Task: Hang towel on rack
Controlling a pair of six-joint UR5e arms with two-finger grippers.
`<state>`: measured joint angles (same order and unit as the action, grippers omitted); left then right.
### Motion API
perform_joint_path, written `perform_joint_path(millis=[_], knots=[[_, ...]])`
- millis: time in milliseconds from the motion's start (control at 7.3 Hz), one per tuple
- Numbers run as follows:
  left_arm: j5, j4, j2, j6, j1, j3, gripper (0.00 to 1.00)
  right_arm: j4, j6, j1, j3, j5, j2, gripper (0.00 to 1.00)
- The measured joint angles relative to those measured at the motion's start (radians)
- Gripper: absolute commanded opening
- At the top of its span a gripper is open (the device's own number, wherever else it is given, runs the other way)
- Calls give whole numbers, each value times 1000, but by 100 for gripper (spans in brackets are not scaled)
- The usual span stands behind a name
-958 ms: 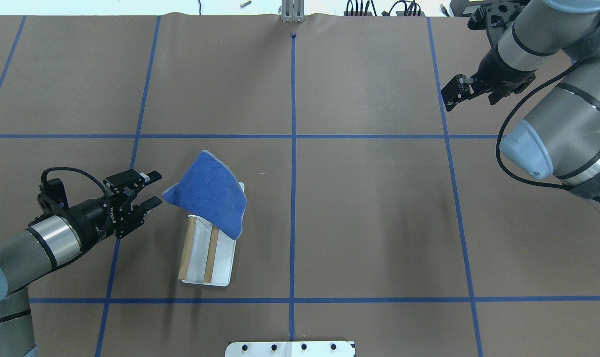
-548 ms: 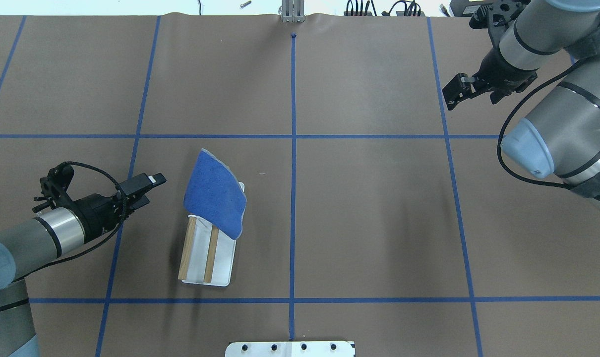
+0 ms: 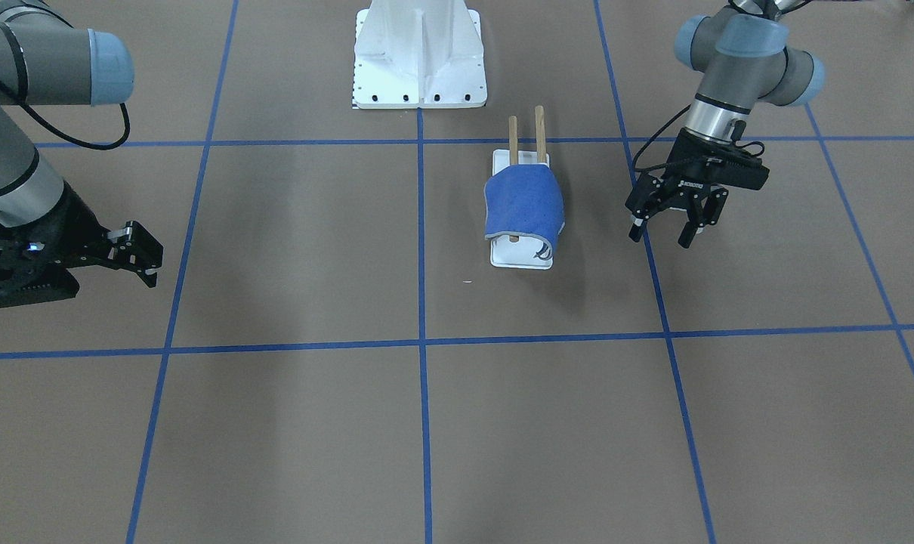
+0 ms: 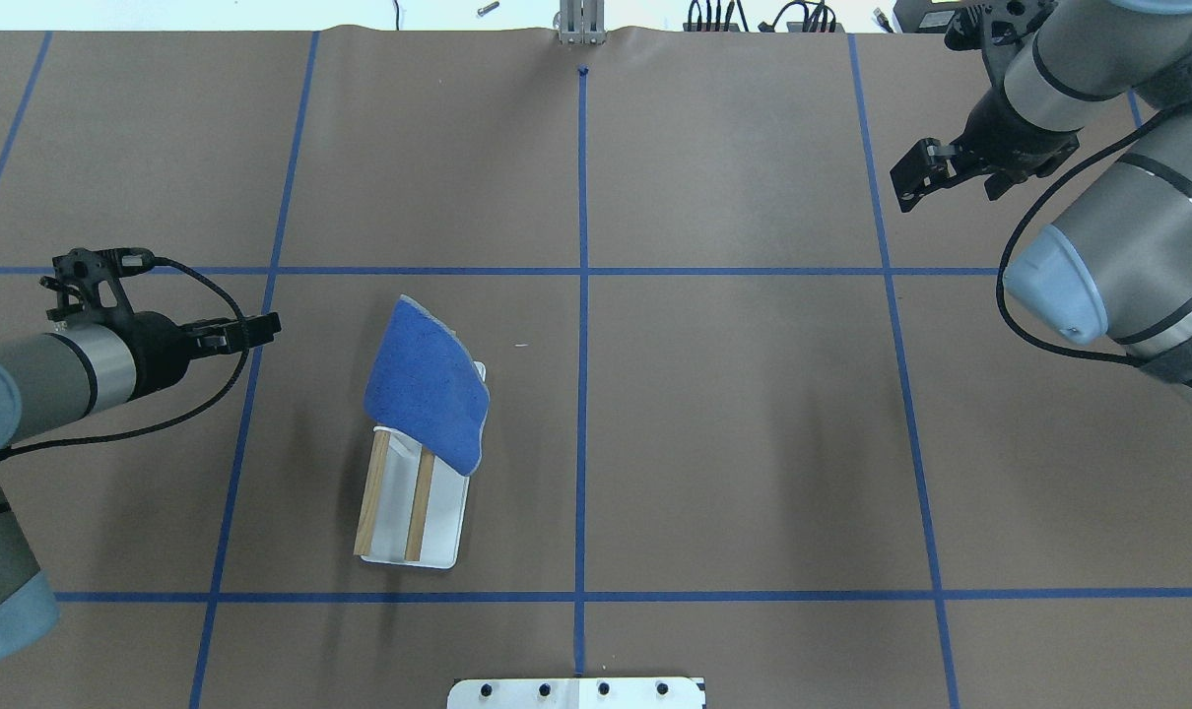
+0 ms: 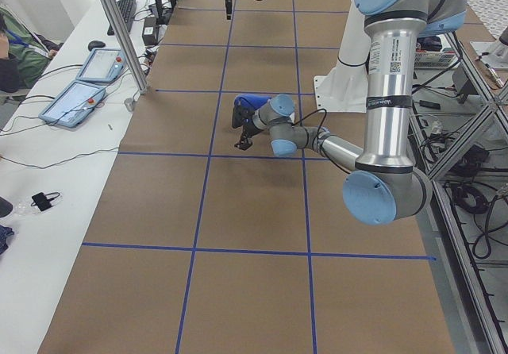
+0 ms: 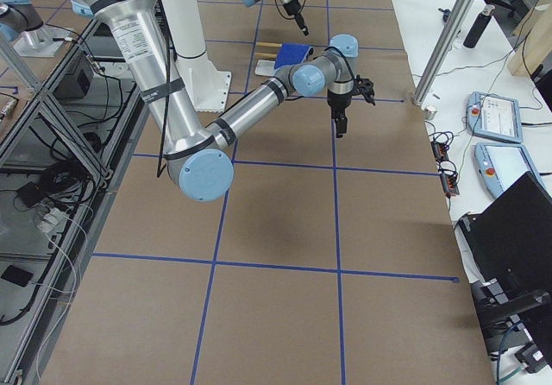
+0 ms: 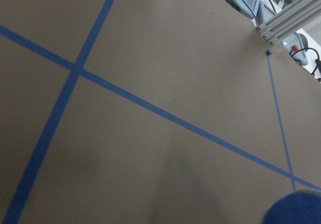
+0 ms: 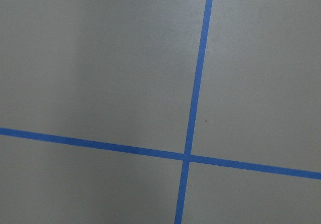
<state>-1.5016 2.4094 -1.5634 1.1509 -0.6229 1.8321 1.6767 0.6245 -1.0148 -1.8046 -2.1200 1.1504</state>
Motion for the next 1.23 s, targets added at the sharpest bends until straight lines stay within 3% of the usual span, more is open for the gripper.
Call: perform_joint_path(millis=[548,685,958,1232], knots=[[-16,-329,15,-687,-234,9,99,-1,-1,-5,1,-1,0,100],[-57,-419,9,-809,-305,11,99,-1,-11,-18,1,-2,1,100],[-293,-611,-6,-969,-493,9,99,0,-90,-74,37,-12,2,100],[-501,-808,-26,-1081,-666,4,99,1,-244,-171,131,-50,1,100]])
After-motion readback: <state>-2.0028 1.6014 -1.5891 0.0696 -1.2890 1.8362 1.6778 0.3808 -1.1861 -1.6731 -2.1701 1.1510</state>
